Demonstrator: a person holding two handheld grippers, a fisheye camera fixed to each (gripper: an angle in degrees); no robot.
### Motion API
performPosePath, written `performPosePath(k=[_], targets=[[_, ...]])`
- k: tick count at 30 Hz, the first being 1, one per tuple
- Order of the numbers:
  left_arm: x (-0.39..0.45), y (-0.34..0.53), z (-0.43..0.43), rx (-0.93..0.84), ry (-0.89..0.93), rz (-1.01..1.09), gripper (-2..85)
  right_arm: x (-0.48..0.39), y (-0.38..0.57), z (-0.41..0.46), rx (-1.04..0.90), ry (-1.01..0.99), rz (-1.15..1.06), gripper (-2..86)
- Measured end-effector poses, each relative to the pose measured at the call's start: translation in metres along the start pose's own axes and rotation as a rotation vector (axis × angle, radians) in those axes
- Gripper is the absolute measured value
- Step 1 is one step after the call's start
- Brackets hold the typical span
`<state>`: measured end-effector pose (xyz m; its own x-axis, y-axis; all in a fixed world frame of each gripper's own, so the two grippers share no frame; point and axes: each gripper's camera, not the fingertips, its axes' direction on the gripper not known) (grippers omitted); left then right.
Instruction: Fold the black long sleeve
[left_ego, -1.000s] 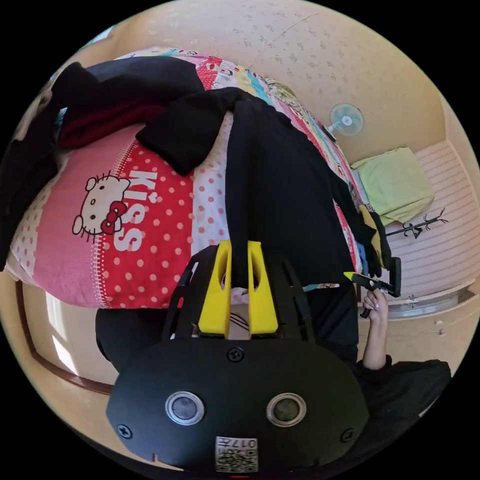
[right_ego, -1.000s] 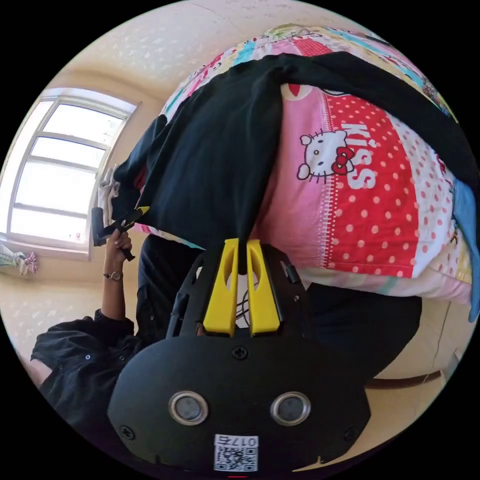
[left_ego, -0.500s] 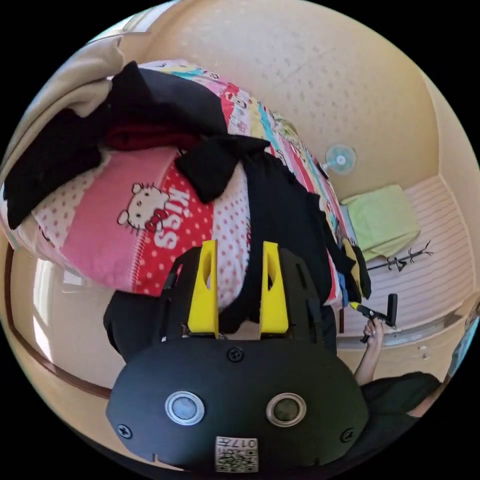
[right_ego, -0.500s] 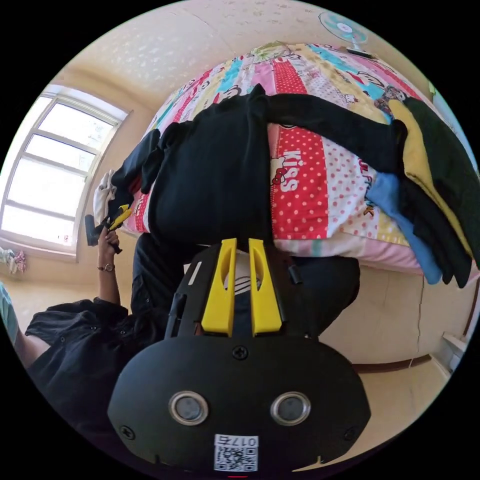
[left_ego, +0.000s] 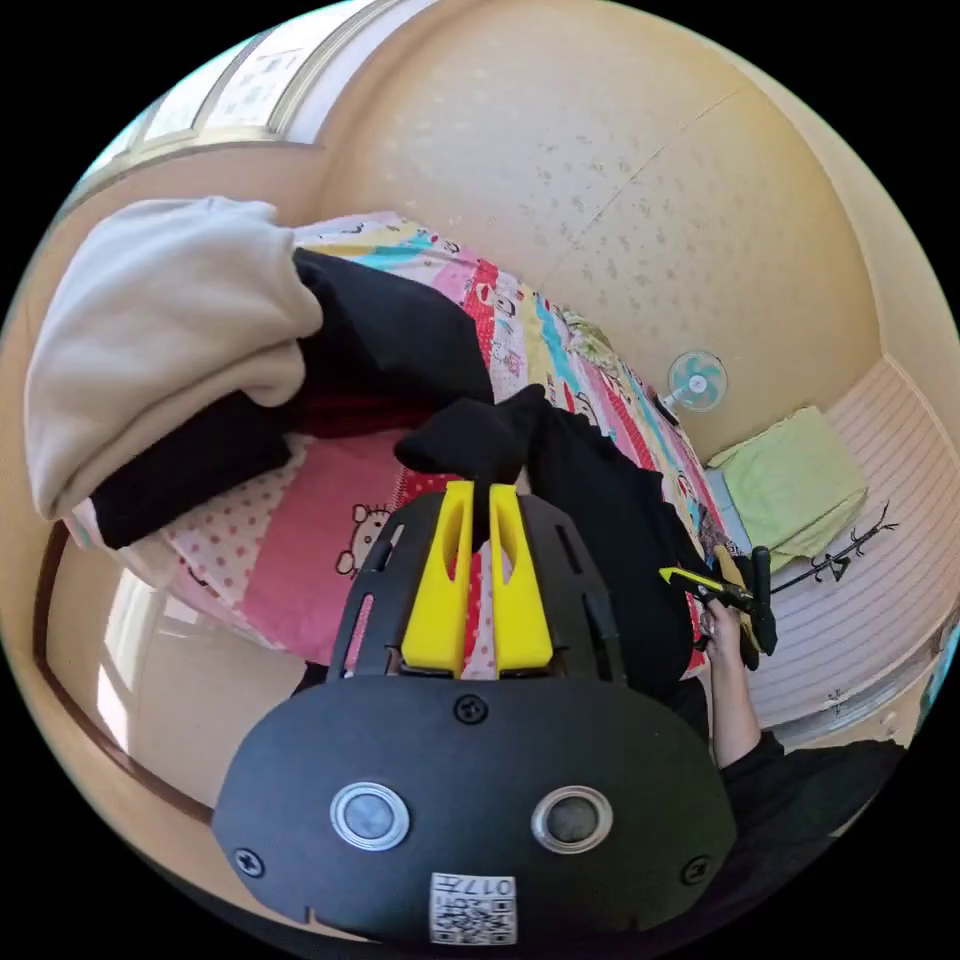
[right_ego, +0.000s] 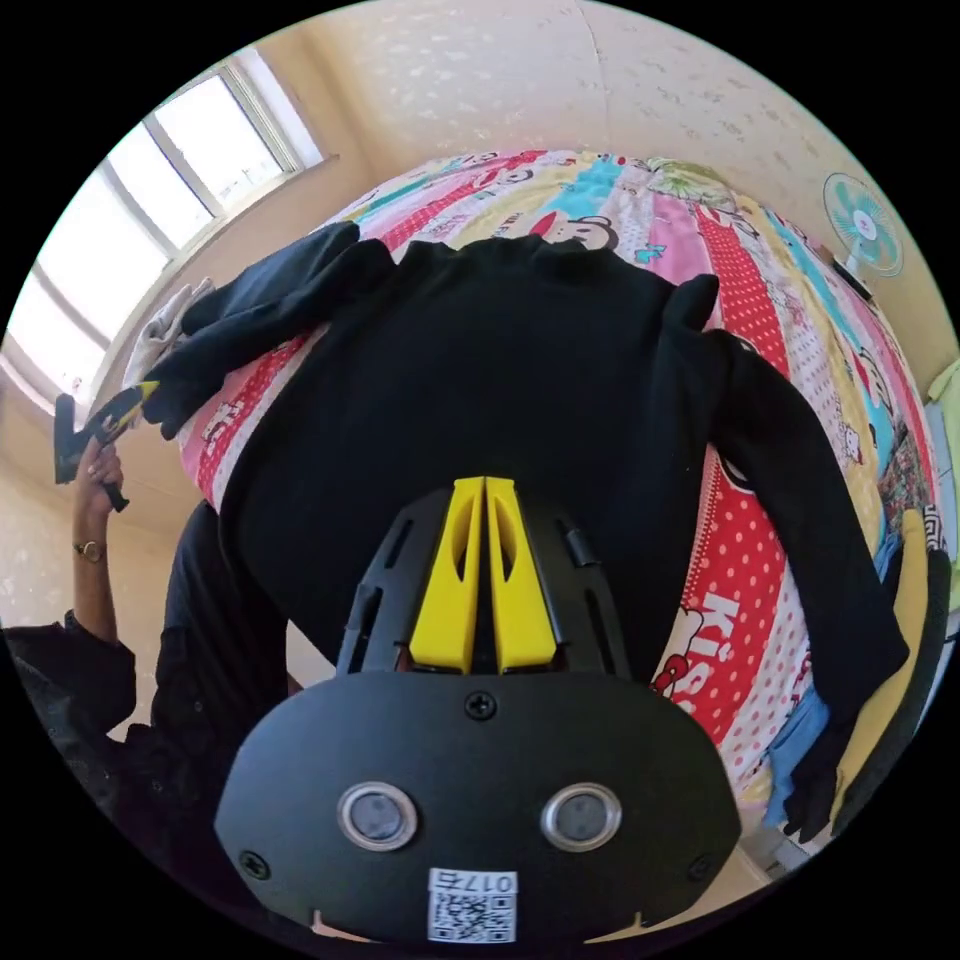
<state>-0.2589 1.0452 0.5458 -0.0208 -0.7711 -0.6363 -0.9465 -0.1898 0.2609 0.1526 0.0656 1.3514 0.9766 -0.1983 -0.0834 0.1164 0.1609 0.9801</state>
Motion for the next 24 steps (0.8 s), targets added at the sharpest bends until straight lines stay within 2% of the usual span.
performPosePath(k=[2,6,8,10,14,16,21,24], targets=[[-0.049,0.012,-0.053,0.089,-0.124,-0.128,4.4,0.010,0.011,0.042,-0.072,0.170,0.027,0.5],[-0.119,0.047,-0.083,0.054,-0.210,-0.328,9.3,0.023,0.044,0.040,0.010,0.087,0.032,0.4],[-0.142,0.081,-0.090,0.096,-0.198,-0.405,11.3,0.025,0.060,0.030,0.028,0.065,0.033,0.4],[-0.156,0.100,-0.081,0.066,-0.155,-0.458,12.3,0.028,0.069,0.023,0.023,0.052,0.036,0.4],[-0.170,0.115,-0.047,0.081,0.102,-0.509,12.6,0.045,0.091,0.004,0.029,-0.019,0.064,0.3],[-0.167,0.107,-0.036,0.105,0.166,-0.499,12.7,0.057,0.102,-0.005,0.034,-0.073,0.085,0.3],[-0.164,0.080,0.004,0.070,0.158,-0.539,13.4,0.100,0.131,-0.028,0.056,-0.274,0.162,0.3],[-0.177,0.086,0.026,0.070,0.104,-0.658,10.8,0.120,0.150,-0.045,0.087,-0.379,0.173,0.3]])
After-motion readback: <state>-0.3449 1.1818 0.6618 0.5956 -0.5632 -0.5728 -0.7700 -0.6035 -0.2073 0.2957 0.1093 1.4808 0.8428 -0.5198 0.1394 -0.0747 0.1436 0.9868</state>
